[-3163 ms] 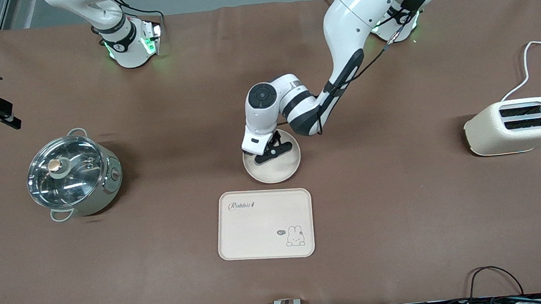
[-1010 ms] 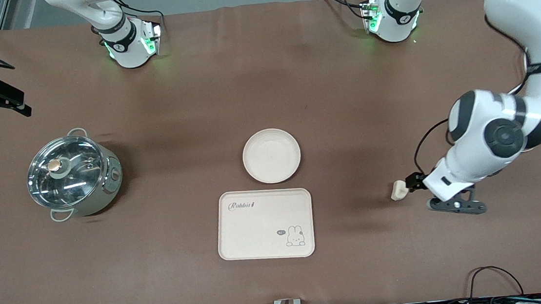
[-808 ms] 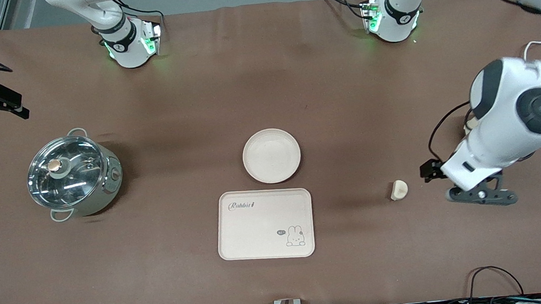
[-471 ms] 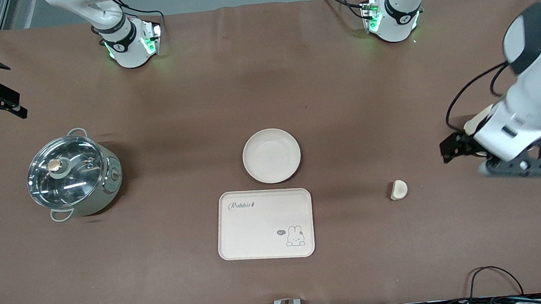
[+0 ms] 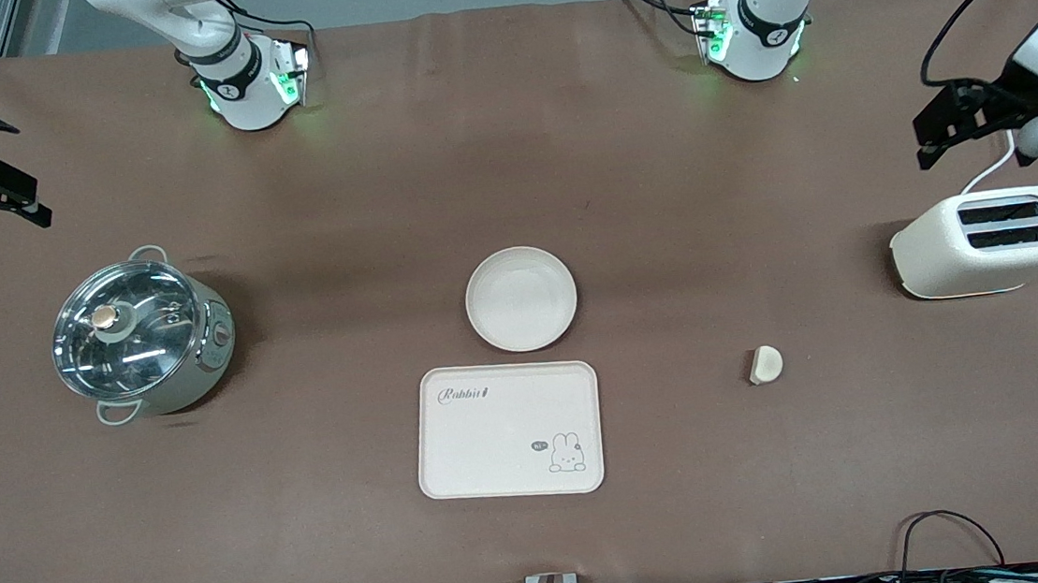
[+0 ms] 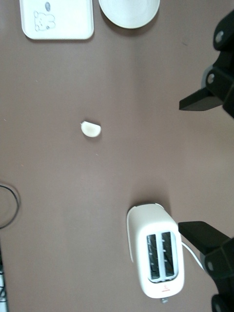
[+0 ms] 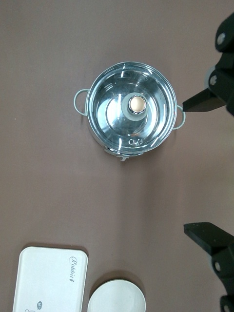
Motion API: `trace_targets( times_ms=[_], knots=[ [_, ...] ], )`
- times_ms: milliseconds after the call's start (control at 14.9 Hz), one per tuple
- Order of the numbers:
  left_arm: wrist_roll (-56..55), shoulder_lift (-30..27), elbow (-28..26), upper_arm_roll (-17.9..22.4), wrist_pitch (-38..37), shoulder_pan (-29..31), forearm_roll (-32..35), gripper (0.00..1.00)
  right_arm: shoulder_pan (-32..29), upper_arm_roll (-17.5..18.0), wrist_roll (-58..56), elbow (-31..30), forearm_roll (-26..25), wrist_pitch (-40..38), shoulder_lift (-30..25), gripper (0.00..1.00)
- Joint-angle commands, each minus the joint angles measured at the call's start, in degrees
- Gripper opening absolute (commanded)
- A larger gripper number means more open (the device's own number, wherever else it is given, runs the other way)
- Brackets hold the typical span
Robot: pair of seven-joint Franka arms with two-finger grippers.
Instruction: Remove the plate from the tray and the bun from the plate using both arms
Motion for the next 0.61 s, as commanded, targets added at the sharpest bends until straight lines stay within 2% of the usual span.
trace_targets(
  times_ms=[0,269,538],
  knots=[
    [0.55,-5.56,-10.84,1.03,7.85,0.03,-1.39,1.0,-0.7,0.72,-0.41,1.17,-0.6,-0.49,0.3,1.0],
    [0.64,-4.17,-9.46,0.68,7.96,0.03,-1.31,1.0,-0.79,0.72,-0.41,1.88,-0.68,-0.49,0.3,1.0],
    [-0.24,-1.88,-4.62,0.76,5.86,-0.06,-1.31,1.0,-0.87,0.63,-0.49,1.88,-0.6,-0.49,0.3,1.0]
  ],
)
